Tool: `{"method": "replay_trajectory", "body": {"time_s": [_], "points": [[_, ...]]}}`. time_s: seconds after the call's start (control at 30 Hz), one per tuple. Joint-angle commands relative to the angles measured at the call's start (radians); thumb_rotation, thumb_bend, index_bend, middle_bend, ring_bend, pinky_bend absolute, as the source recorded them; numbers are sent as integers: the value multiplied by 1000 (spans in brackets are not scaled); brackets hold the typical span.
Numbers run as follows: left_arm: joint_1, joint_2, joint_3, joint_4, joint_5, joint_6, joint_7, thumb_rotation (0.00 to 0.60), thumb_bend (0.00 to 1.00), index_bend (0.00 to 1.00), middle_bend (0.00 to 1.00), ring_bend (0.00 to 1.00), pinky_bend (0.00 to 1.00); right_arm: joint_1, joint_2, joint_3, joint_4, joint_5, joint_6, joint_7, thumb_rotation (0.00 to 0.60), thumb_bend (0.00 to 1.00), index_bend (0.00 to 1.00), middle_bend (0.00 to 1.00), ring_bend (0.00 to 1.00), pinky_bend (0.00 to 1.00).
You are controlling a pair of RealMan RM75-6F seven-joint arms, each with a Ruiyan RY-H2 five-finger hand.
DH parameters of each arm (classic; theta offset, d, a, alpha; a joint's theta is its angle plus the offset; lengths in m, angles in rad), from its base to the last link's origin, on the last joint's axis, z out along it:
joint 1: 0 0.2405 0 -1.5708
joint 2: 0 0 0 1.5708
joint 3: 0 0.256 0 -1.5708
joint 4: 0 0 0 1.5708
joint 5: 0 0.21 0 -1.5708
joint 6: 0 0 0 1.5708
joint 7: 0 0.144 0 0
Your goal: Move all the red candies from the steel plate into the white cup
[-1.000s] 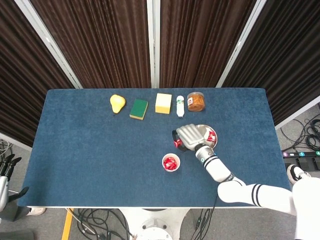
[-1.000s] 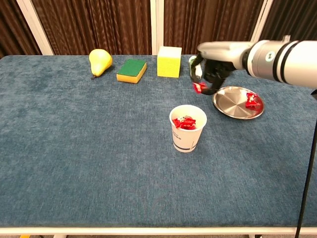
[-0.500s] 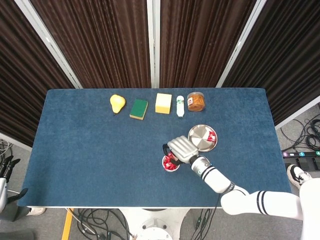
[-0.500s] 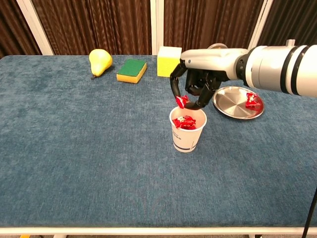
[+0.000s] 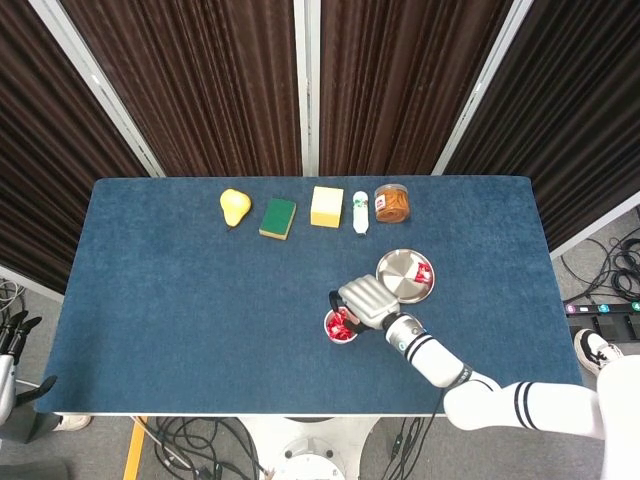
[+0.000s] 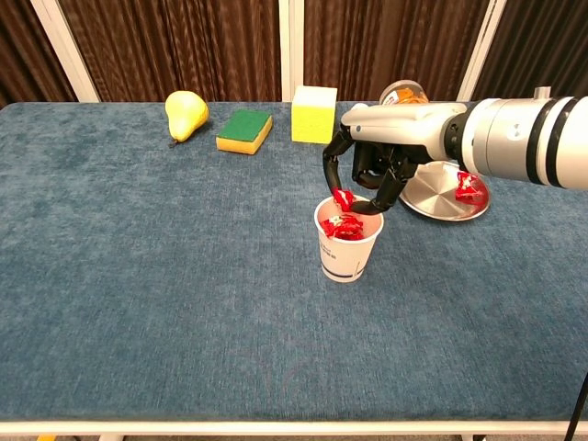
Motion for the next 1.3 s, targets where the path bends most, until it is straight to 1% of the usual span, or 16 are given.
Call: {"method": "replay_trajectory", "body": {"time_s": [0.03,0.1,0.23,0.33,0.47,0.53,0.6,0.67,0.73,0.8,0.83,0.93,1.0,1.07,1.2,1.3], "points": [[0,-1,0,1,1,0,-1,600,0,220,212,209,204,1,4,-3,-1,0,-2,1,600,308,425,876,902,1000],[-2,-2,0,2,2,-1,-1,600,0,219,212,209,204,1,7,-5,-3,-1,-1,2,600,308,398,876,902,1000],[-2,-2,-1,3,1,-1,-1,600,0,220,212,210,204,-7,20,2,-19,-17,16,18,600,308,385,876,901,1000],[-3,0,-2,2,3,-1,-1,600,0,220,212,210,204,-26,55,10,-46,-43,54,28,600,308,383,876,902,1000],[-6,0,-6,2,4,0,-2,600,0,220,212,209,205,-97,132,-4,-99,-100,195,1,600,309,389,870,880,1000],[-9,0,-7,2,5,-1,-2,600,0,220,212,209,204,-146,168,-20,-124,-129,268,2,600,315,396,829,819,1000],[-11,-1,-9,2,7,-1,-4,600,0,220,212,209,204,-215,214,-44,-146,-168,350,28,600,321,402,757,745,995],[-14,-1,-11,2,7,-3,-4,600,0,220,212,209,204,-280,248,-67,-154,-214,421,69,600,322,389,668,642,911],[-18,-1,-14,2,3,-8,-3,600,0,220,212,209,204,-353,287,-101,-146,-286,488,148,600,324,343,546,497,681],[-21,-1,-16,0,-1,-13,-5,600,0,220,212,210,204,-427,320,-138,-126,-345,552,217,600,324,281,447,366,476],[-22,-1,-17,-1,-4,-16,-3,600,0,220,212,210,204,-455,333,-154,-113,-372,577,242,600,324,245,403,300,394],[-28,3,-21,-8,-5,-21,5,600,0,220,212,210,204,-542,367,-201,-77,-439,648,307,600,326,137,279,127,211],[-32,5,-23,-16,-3,-21,12,600,0,220,212,209,204,-597,385,-227,-60,-482,697,353,600,327,62,210,40,123],[-33,6,-24,-24,0,-18,20,600,0,220,212,210,204,-643,390,-243,-44,-518,743,389,600,328,17,168,4,77],[-32,5,-26,-42,-1,-9,42,600,0,220,212,210,204,-730,389,-269,-11,-575,818,444,600,333,0,125,0,20],[-32,8,-23,-56,3,-7,55,600,0,220,212,210,204,-773,379,-270,15,-601,857,456,600,334,0,112,0,2]]}}
